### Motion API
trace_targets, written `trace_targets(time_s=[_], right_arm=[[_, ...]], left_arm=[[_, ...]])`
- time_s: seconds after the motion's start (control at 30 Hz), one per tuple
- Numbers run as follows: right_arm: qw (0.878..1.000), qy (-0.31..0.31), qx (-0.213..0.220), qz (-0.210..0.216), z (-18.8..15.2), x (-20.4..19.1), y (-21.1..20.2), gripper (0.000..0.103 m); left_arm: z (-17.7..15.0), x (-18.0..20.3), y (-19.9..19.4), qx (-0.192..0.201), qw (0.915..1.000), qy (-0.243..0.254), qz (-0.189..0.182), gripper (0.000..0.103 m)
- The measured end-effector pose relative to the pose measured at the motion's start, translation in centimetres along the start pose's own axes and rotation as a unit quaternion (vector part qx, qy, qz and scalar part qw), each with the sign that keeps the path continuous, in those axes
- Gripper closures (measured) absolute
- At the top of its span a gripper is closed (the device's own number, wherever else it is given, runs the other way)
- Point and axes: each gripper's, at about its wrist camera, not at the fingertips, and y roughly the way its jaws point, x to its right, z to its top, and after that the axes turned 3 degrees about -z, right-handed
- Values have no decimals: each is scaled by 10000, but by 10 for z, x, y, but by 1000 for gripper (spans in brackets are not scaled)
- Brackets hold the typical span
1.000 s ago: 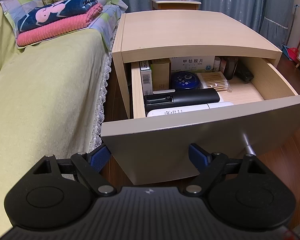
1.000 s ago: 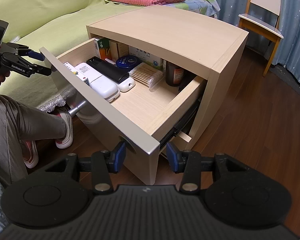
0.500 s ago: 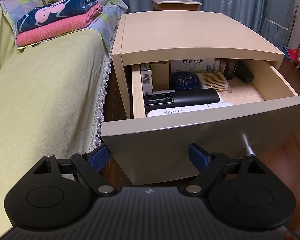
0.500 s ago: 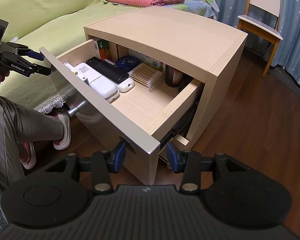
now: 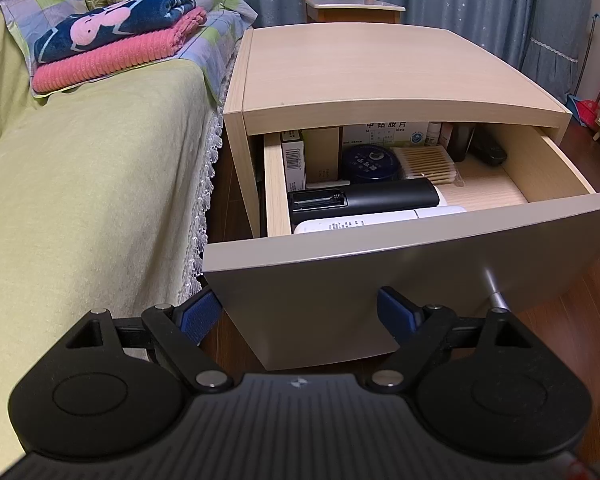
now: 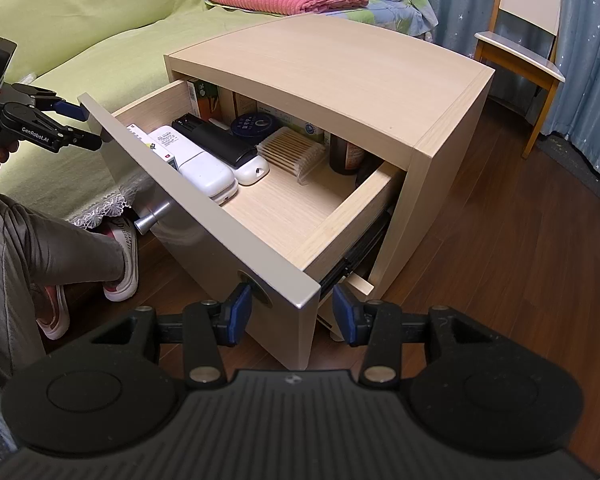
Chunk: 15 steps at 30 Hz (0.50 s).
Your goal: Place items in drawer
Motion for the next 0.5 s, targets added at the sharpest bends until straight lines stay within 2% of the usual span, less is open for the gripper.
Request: trace_targets(time_s=[0.3, 0.5], right_arm=[[10000, -3, 23, -4, -1, 0, 0, 63], [9993, 298, 158, -140, -4, -2, -15, 63]], left_arm=[[2, 1, 1, 2, 10000, -17, -3, 18], [2, 0, 1, 6, 10000, -25, -3, 18]])
